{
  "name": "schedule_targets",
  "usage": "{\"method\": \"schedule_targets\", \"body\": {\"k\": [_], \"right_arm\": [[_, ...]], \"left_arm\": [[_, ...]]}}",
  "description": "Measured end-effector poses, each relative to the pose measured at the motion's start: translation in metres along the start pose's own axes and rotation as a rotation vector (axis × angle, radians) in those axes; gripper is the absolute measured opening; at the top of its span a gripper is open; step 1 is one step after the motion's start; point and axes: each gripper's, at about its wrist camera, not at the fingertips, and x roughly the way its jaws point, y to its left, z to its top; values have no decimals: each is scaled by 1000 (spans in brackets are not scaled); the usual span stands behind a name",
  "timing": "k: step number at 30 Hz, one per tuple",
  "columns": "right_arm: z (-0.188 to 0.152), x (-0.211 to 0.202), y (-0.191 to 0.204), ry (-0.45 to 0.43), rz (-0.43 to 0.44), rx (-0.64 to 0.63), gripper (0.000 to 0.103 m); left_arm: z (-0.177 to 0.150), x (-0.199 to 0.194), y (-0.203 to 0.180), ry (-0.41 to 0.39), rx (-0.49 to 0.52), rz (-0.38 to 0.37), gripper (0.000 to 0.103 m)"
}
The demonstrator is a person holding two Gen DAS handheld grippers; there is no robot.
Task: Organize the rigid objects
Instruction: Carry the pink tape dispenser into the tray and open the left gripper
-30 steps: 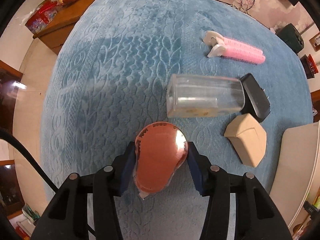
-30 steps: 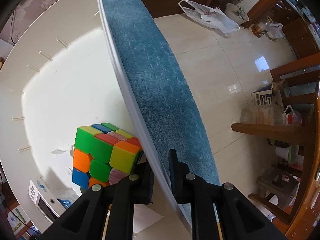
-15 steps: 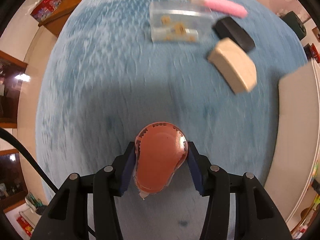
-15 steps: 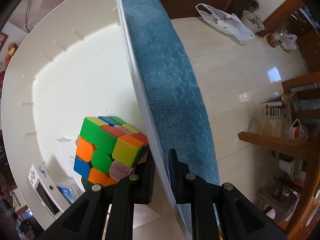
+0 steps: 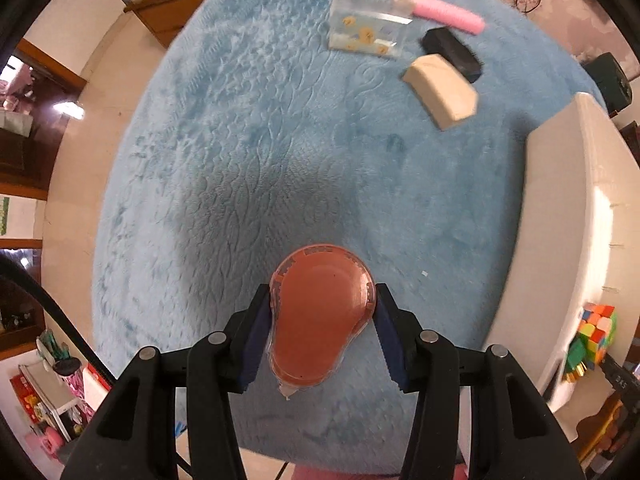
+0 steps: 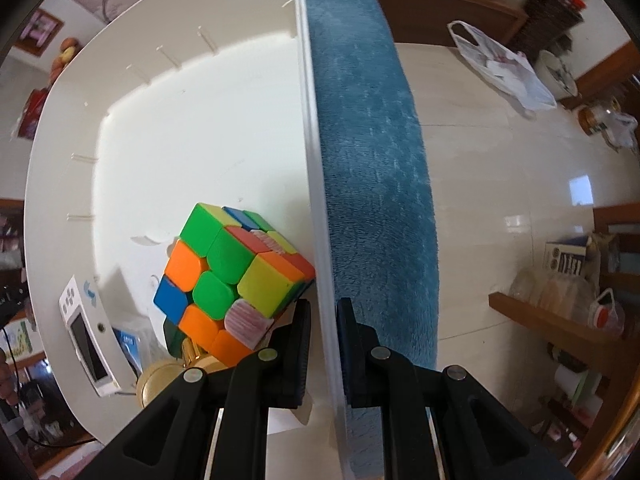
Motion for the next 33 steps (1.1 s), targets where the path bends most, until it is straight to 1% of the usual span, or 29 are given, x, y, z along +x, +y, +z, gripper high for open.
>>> {"method": "schedule_targets", "body": {"k": [2, 4, 8, 10, 13, 17, 19, 22, 28, 31, 33], "right_arm": [[0, 0, 0, 2, 9, -24, 13], [1, 1, 1, 3, 15, -45, 13], [-2, 0, 0, 1, 29, -95, 13], [-2, 0, 0, 2, 35, -114, 13], [-4, 0, 2, 4, 41, -145, 13], [-6, -1, 5, 3, 45, -191, 13], [-7, -1, 5, 4, 45, -210, 13], [-9, -2, 8, 5, 42, -245, 13], [-12, 0, 14, 24, 28, -301, 13], [-13, -1, 16, 26, 23, -318, 13], [-13, -2, 16, 27, 24, -321, 13]], "left_arm": [[-7, -15, -7, -37, 7, 2, 53], [-7, -32, -25, -72, 22, 8, 53], [-16, -61, -48, -146, 74, 13, 53], [-10, -69, -59, -185, 104, 7, 53], [-9, -85, -83, -242, 146, -4, 53], [-3, -89, -105, -308, 193, -46, 53], [-6, -95, -119, -353, 232, -68, 53], [-11, -99, -140, -397, 291, -89, 53], [-19, -96, -179, -432, 398, -136, 53], [-26, -97, -198, -451, 446, -131, 53], [-29, -96, -205, -454, 466, -144, 53]]}}
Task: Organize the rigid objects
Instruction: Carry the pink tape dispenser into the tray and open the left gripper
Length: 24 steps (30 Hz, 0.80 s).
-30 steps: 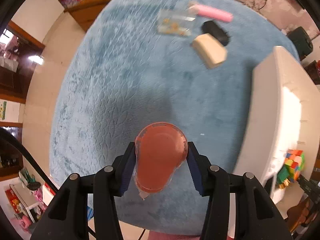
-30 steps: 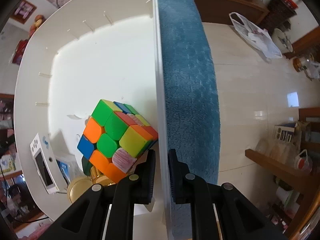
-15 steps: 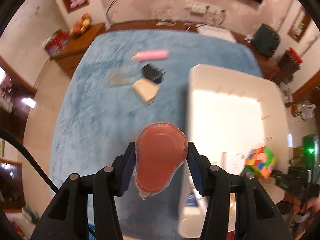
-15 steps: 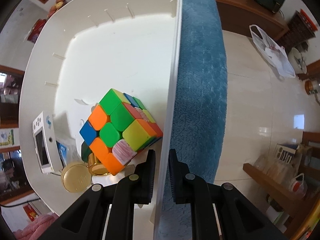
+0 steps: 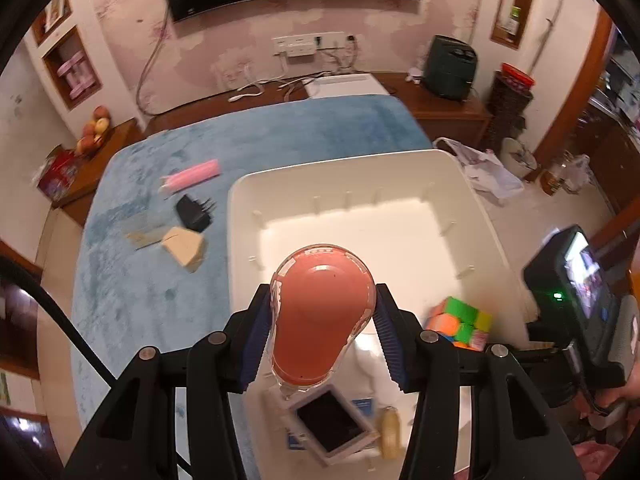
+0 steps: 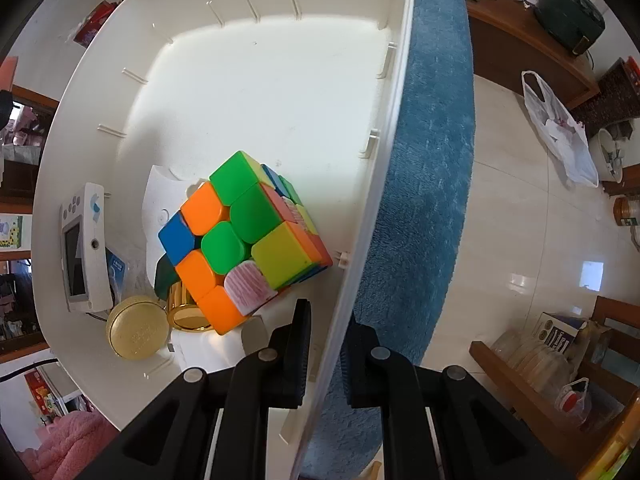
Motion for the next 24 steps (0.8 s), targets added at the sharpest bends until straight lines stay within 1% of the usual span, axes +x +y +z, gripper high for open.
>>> {"method": "schedule_targets", "body": {"k": [4, 10, 12, 14, 17, 21, 24], "right_arm": [[0, -1, -1, 0, 4, 3, 14], [3, 2, -3, 7, 3, 18, 14], [3, 2, -4, 6, 3, 29, 14], [4, 2, -7, 7, 7, 47, 13], [5, 3, -11, 8, 12, 78, 13], [4, 3, -14, 7, 11, 116, 13], [4, 4, -16, 4, 12, 159, 13]], "left_arm": [[0, 0, -12, -6, 17, -42, 54], [-2, 3, -18, 19, 43, -66, 54], [-2, 3, -17, 23, 43, -75, 58], [-1, 0, -13, 15, 45, -90, 70], [2, -6, -4, 0, 39, -98, 77], [10, -13, 17, -7, 3, -113, 78], [17, -17, 39, -9, -31, -111, 79]]}}
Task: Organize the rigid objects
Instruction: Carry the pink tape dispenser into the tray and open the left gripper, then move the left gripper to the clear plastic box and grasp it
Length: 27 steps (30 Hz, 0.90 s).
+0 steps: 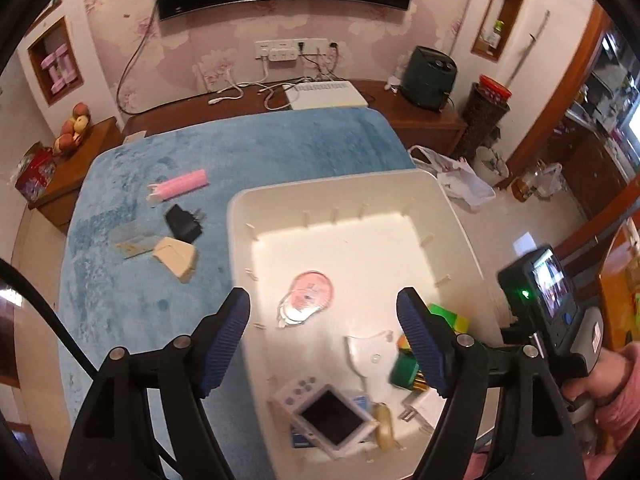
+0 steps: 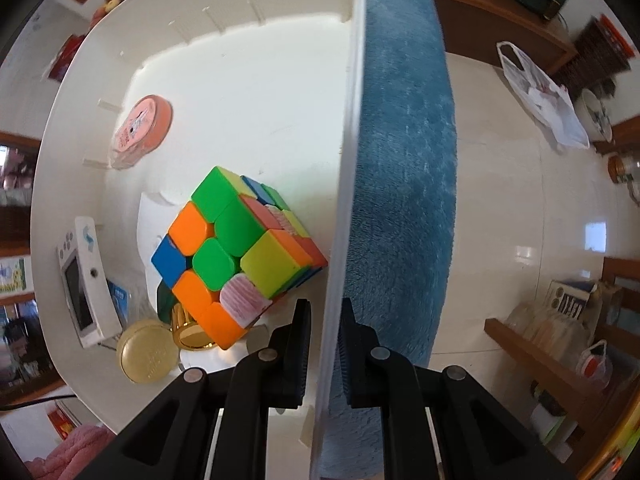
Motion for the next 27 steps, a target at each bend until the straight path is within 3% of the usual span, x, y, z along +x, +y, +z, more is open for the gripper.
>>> {"method": "schedule_targets", "body": {"k": [16, 27], "right_arm": [[2, 3, -8, -18, -47, 212, 13], [6, 4, -7, -17, -110, 328, 13]], "left_arm": [[25, 12, 149, 92, -240, 1, 79], [44, 65, 218, 208, -315, -2, 79]]}}
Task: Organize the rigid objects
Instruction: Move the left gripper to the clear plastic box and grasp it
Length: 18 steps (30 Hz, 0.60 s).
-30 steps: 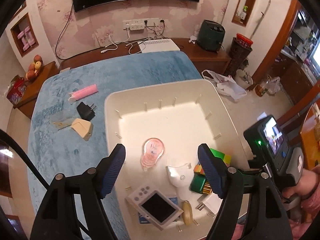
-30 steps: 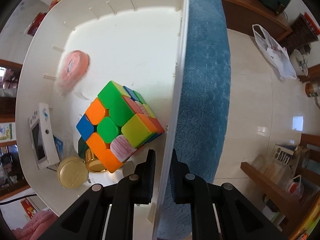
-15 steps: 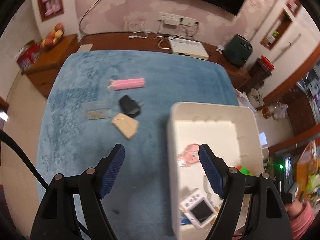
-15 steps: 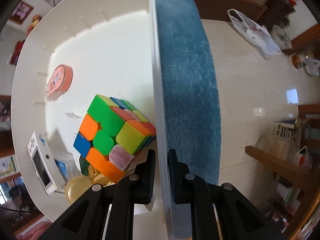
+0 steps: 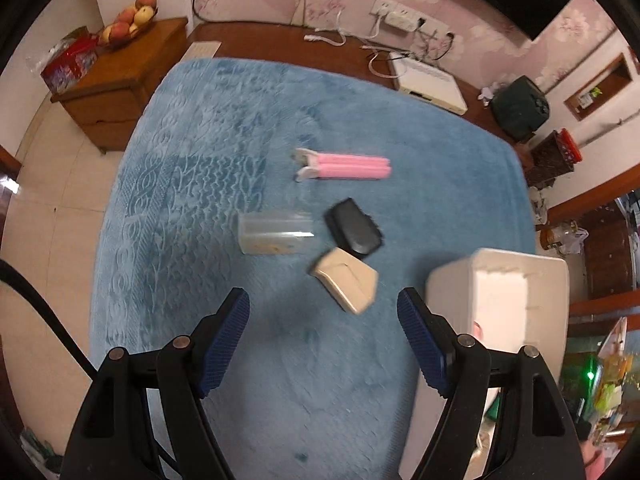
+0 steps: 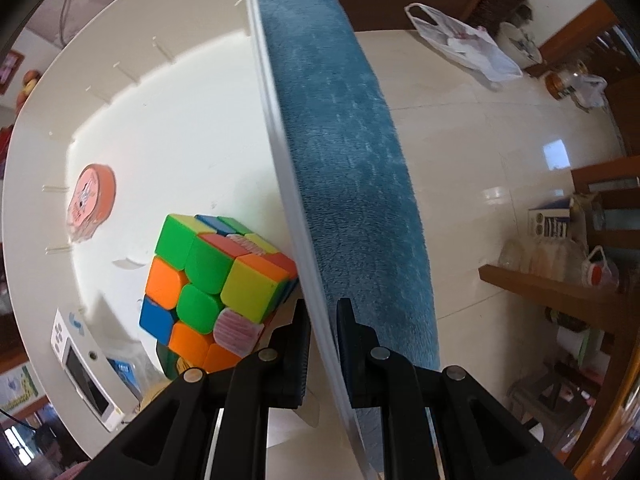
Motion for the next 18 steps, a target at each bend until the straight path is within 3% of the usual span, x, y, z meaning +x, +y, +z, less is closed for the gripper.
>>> {"method": "schedule_targets", "body": {"k": [9, 18], "right_arm": [[4, 4, 1, 12, -56, 60, 13], [5, 6, -3, 22, -76, 101, 13]], "left_arm": [[29, 57, 23, 81, -48, 18, 80], [37, 85, 33, 83, -42, 61, 80]]}}
